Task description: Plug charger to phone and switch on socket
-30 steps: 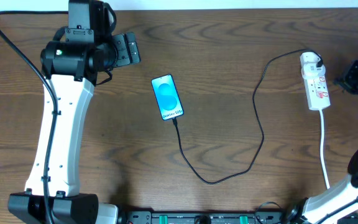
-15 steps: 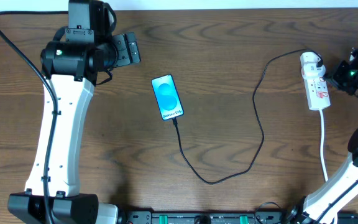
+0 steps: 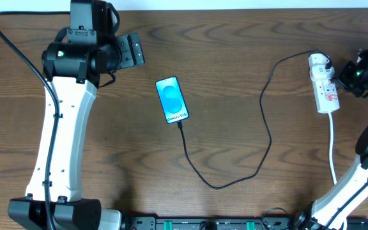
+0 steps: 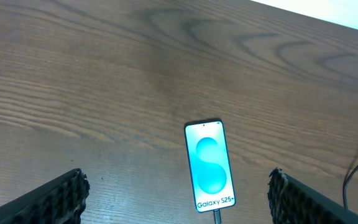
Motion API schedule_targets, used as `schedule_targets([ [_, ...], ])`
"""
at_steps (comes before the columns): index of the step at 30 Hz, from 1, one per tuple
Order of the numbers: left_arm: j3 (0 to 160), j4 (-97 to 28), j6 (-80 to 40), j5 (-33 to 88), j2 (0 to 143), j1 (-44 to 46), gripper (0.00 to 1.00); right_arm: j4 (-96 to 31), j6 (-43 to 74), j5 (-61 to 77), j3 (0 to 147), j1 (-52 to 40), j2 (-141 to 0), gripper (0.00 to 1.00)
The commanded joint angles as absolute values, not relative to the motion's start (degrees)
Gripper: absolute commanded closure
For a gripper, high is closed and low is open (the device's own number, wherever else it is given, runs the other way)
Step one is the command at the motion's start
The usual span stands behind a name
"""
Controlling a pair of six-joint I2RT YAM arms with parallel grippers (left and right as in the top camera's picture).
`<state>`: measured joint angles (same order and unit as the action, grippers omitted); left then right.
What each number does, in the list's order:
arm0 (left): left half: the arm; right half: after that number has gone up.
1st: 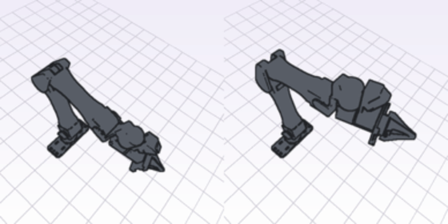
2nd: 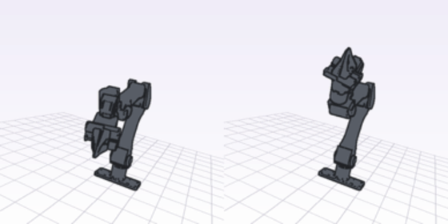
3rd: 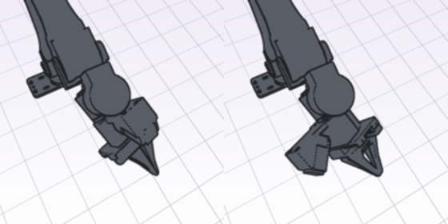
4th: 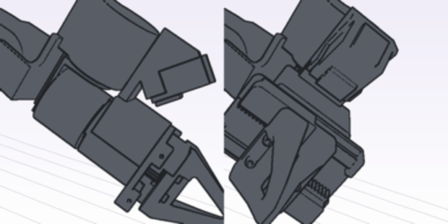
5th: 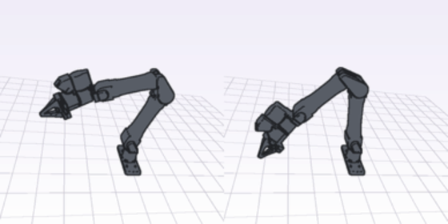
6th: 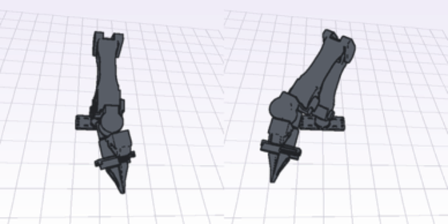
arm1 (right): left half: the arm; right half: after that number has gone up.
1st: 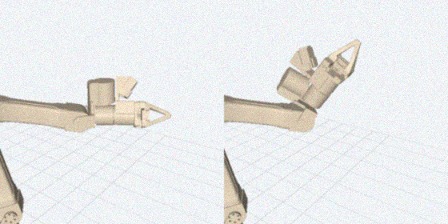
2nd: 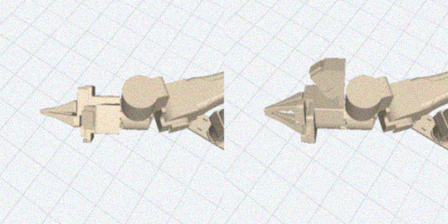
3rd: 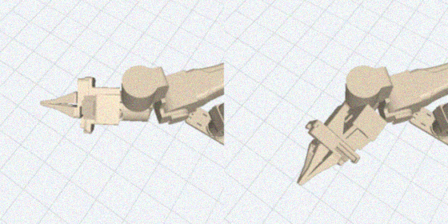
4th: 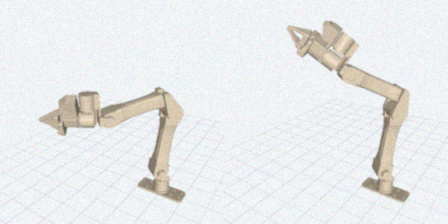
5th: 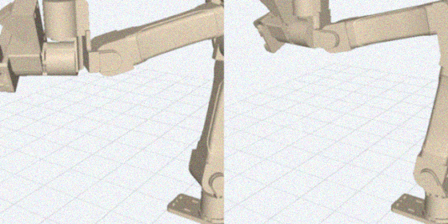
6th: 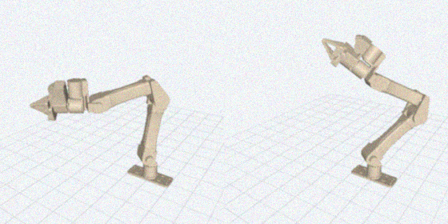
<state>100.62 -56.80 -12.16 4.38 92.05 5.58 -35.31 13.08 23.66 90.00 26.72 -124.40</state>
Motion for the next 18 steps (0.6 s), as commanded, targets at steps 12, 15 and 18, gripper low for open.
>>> schedule_targets([
  [12, 100.4, -57.0, -11.9, 4.5, 91.7, 5.6, 0.06, -41.2, 15.8, 26.1, 89.1, 19.9, -129.2, 0.99],
  [15, 100.4, -57.0, -11.9, 4.5, 91.7, 5.5, 0.06, -41.8, 15.9, 26.1, 89.1, 20.2, -129.2, 0.99],
  [18, 100.4, -57.0, -11.9, 4.5, 91.7, 5.5, 0.06, -41.7, 15.9, 26.0, 89.6, 21.7, -128.6, 0.99],
])
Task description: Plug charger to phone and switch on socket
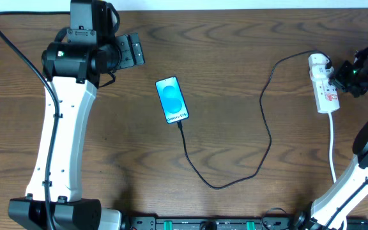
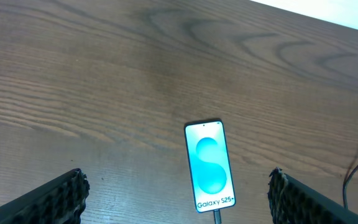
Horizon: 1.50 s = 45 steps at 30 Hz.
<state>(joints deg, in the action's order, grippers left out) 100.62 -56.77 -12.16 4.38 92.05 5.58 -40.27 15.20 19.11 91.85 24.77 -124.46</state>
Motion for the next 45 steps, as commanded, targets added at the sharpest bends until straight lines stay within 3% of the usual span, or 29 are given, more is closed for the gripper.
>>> schedule_targets([
  [1, 100.4, -57.0, -11.9, 4.5, 91.7, 5.5, 0.06, -42.5, 15.8, 26.0, 91.1, 23.8, -126.8, 0.98],
  [6, 100.4, -57.0, -11.9, 4.5, 91.7, 5.5, 0.06, -51.9, 11.2, 26.5, 98.2, 31.8, -113.6, 0.84],
  [12, 100.4, -57.0, -11.9, 4.5, 91.7, 5.5, 0.06, -67.9, 2.0, 26.9, 98.4, 31.1, -92.3, 0.69],
  [13, 100.4, -57.0, -11.9, 4.5, 91.7, 5.5, 0.06, -70.7, 2.1, 26.9, 98.4, 30.7, -89.8, 0.62],
  [14, 100.4, -57.0, -11.9, 4.5, 91.7, 5.5, 0.06, -76.0, 2.1, 26.9, 98.4, 30.1, -85.9, 0.01],
  [19, 100.4, -57.0, -11.9, 4.5, 91.7, 5.5, 0.06, -88.5, 2.3, 24.2, 98.4, 29.6, -72.5, 0.01],
  [25, 100.4, -57.0, -11.9, 4.5, 91.7, 5.5, 0.06, -87.8, -1.5, 19.4, 97.0, 29.5, -59.9, 0.01],
  [30, 100.4, -57.0, -11.9, 4.5, 91.7, 5.5, 0.06, -59.5, -1.3, 16.0, 74.5, 20.4, -44.7, 0.01],
  [37, 100.4, -57.0, -11.9, 4.5, 91.7, 5.5, 0.06, -15.1, -1.3, 6.0, 28.9, 10.2, -21.3, 0.01],
  [40, 100.4, -57.0, -11.9, 4.5, 91.7, 5.5, 0.06, -7.0, -1.3, 2.1, 14.7, 5.8, -12.2, 0.01],
  [45, 100.4, -57.0, -11.9, 4.5, 91.7, 5.5, 0.06, -4.2, -1.4, 0.9, 0.3, 3.0, -0.3, 0.01],
])
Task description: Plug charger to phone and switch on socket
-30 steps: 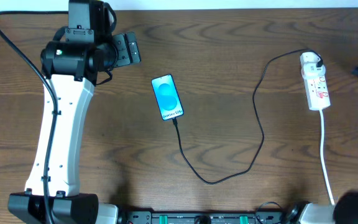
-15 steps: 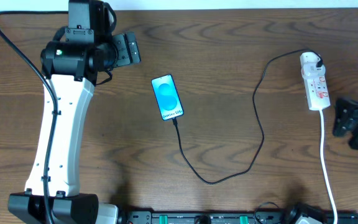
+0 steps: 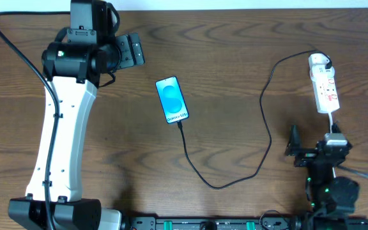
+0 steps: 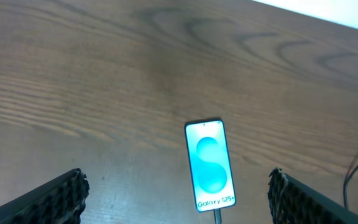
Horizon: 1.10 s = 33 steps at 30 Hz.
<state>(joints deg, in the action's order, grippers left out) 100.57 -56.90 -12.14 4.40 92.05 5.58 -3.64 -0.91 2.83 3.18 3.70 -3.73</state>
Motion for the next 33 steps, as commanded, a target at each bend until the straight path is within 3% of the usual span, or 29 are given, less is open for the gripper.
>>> schedule_targets([
  [1, 100.4, -57.0, -11.9, 4.5, 91.7, 5.6, 0.06, -4.0, -1.4, 0.6, 0.3, 3.0, -0.3, 0.01],
  [17, 100.0, -57.0, -11.9, 4.5, 91.7, 5.5, 0.06, -4.3, -1.4, 0.6, 0.3, 3.0, -0.3, 0.01],
  [22, 89.7, -55.5, -11.1, 0.5, 82.0, 5.6, 0.06, -4.3, -1.4, 0.6, 0.3, 3.0, -0.3, 0.01],
  [30, 49.8, -14.3, -4.7, -2.0, 51.9, 4.6, 0.06, -4.3, -1.4, 0.6, 0.3, 3.0, -0.3, 0.01],
  [33, 39.1, -6.9, -4.7, -2.0, 43.1, 3.5, 0.06, -4.3, -1.3, 0.6, 0.3, 3.0, -0.3, 0.01],
])
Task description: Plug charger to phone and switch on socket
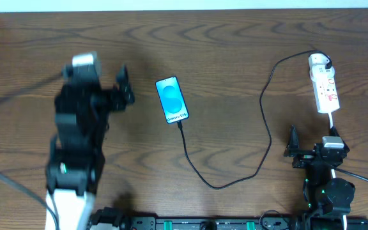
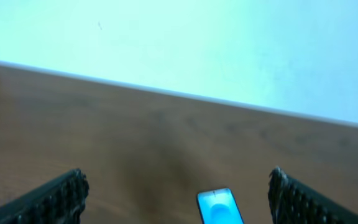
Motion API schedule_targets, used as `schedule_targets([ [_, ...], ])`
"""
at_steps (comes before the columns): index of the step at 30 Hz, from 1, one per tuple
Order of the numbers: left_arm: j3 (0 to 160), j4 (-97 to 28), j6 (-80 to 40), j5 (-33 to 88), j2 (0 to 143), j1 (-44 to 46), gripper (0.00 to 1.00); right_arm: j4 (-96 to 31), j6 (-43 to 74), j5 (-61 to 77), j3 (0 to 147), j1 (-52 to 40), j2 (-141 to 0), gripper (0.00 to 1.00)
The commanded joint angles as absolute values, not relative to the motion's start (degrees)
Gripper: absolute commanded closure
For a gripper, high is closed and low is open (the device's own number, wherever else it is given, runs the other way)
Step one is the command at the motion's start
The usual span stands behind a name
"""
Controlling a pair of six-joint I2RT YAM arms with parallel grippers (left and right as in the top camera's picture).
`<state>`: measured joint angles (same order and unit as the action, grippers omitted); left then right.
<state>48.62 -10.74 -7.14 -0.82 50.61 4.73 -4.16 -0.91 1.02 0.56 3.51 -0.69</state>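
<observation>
The phone [image 1: 172, 99] lies face up mid-table, its screen lit blue, with a black charger cable [image 1: 235, 176] plugged into its near end. The cable loops right and up to a white plug in the white socket strip [image 1: 324, 89] at the far right. My left gripper [image 1: 125, 86] is open, left of the phone; in the left wrist view the phone [image 2: 220, 208] shows at the bottom edge between the wide-apart pads [image 2: 55, 199]. My right gripper [image 1: 308, 152] sits low near the front right, empty, below the strip; whether it is open or shut does not show.
The white strip lead [image 1: 331, 121] runs down from the strip toward the right arm. A pale wall [image 2: 179, 43] rises beyond the table's far edge. A black rail [image 1: 203, 223] runs along the front edge.
My left arm has pulled back toward the front, blurred, with its camera now tilted up at the wall. The phone, cable and strip lie as before. The right arm has barely shifted.
My right gripper was at the socket strip at the two earliest moments while the left arm hovered open beyond the phone, cable plugged in. Then the right arm was folded down at the front right. Now the left arm has drawn back too.
</observation>
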Motion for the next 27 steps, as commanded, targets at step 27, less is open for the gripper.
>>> schedule_targets([
  [27, 0.2, -4.0, -2.6, -2.4, 0.3, 3.1, 0.06, -4.3, -1.4, 0.6, 0.3, 3.0, -0.3, 0.01],
])
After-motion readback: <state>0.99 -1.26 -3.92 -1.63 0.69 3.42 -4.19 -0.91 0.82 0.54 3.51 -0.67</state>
